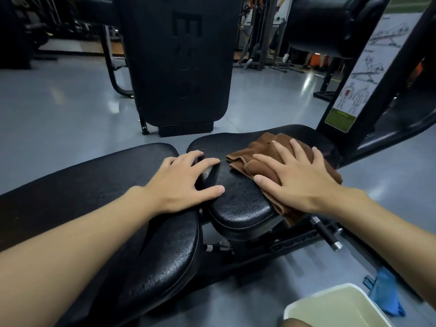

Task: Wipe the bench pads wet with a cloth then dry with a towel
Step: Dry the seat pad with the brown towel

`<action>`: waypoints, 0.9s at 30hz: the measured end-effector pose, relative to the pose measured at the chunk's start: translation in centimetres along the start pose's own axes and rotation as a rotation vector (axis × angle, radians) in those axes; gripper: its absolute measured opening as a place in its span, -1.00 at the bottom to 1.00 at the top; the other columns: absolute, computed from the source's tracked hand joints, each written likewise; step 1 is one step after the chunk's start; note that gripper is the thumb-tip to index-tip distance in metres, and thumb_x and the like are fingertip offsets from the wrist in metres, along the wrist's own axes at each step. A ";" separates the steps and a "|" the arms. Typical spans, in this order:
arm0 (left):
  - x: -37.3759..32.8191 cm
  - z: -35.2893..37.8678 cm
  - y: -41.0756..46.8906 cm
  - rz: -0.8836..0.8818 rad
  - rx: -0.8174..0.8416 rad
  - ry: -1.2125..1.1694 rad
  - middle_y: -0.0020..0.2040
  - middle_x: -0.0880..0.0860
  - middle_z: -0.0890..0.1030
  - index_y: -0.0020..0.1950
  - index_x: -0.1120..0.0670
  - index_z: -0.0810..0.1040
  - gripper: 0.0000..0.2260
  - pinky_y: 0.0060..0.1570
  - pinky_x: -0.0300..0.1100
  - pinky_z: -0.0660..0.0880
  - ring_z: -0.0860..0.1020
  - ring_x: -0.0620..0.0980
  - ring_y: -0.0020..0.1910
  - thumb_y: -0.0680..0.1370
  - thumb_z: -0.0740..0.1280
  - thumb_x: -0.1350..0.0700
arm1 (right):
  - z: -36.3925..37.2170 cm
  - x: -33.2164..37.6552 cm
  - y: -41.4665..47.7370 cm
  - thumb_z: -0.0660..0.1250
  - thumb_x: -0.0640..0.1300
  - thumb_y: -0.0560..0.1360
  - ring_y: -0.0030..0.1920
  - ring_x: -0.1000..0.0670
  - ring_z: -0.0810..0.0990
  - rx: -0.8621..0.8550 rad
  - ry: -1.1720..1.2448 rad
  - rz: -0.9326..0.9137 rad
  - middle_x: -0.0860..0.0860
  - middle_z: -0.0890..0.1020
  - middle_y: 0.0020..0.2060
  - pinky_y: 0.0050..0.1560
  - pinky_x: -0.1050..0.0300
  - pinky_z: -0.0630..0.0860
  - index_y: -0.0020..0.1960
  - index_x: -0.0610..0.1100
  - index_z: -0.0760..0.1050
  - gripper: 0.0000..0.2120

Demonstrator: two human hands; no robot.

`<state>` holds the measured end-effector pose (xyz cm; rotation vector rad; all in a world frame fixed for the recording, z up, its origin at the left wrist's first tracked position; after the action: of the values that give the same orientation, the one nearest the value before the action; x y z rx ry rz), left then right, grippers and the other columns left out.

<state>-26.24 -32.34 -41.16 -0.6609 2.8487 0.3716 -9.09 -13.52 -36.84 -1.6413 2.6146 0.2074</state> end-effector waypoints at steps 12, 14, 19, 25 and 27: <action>1.0 0.8 0.3 0.018 -0.091 -0.063 0.52 -0.16 0.25 0.48 -0.33 0.24 -0.36 0.50 -0.02 0.00 0.16 -0.17 0.52 0.43 0.00 -0.49 | -0.3 2.8 14.5 -0.09 0.36 0.54 0.46 -0.26 0.25 0.152 -0.001 0.075 -0.04 0.31 0.50 0.36 -0.45 0.07 0.47 0.22 0.26 -0.44; 1.0 0.7 0.4 0.020 -0.095 -0.067 0.52 -0.18 0.24 0.48 -0.32 0.25 -0.36 0.50 -0.03 0.00 0.15 -0.19 0.52 0.44 0.00 -0.48 | -0.2 3.0 15.2 -0.08 0.34 0.54 0.44 -0.27 0.28 0.146 0.009 0.093 -0.05 0.35 0.47 0.37 -0.45 0.06 0.46 0.19 0.29 -0.44; 0.7 0.3 0.3 0.020 -0.112 -0.083 0.47 -0.22 0.29 0.43 -0.23 0.32 -0.38 0.48 -0.06 0.03 0.20 -0.23 0.48 0.44 0.03 -0.44 | 0.1 3.2 12.8 -0.10 0.31 0.56 0.50 -0.24 0.19 0.083 -0.010 0.043 -0.05 0.26 0.53 0.38 -0.46 0.02 0.48 0.22 0.23 -0.46; 0.3 -0.2 0.0 -0.018 -0.123 -0.118 0.18 -0.18 0.36 0.24 -0.10 0.39 -0.45 0.32 -0.11 0.21 0.36 -0.15 0.16 0.42 0.09 -0.41 | 0.4 4.1 5.9 -0.12 0.32 0.56 0.59 -0.22 -0.06 0.006 0.029 -0.031 -0.01 0.07 0.61 0.44 -0.46 -0.15 0.49 0.32 0.14 -0.50; 0.2 -0.4 -0.3 -0.031 -0.101 -0.135 0.21 -0.16 0.38 0.30 -0.08 0.40 -0.38 0.23 -0.17 0.23 0.37 -0.11 0.19 0.40 0.08 -0.42 | 0.5 4.4 3.3 -0.13 0.35 0.56 0.60 -0.21 -0.09 -0.021 0.019 -0.057 0.00 0.03 0.62 0.45 -0.45 -0.15 0.51 0.32 0.07 -0.48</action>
<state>-26.36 -32.82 -40.87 -0.6709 2.7036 0.5371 -13.95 -15.95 -37.53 -1.7305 2.5836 0.2184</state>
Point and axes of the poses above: each hand's wrist, its own y-axis towards the middle knuckle, its own z-axis out of the palm, x = y × z, the point moved 3 cm from there along y, towards the middle knuckle
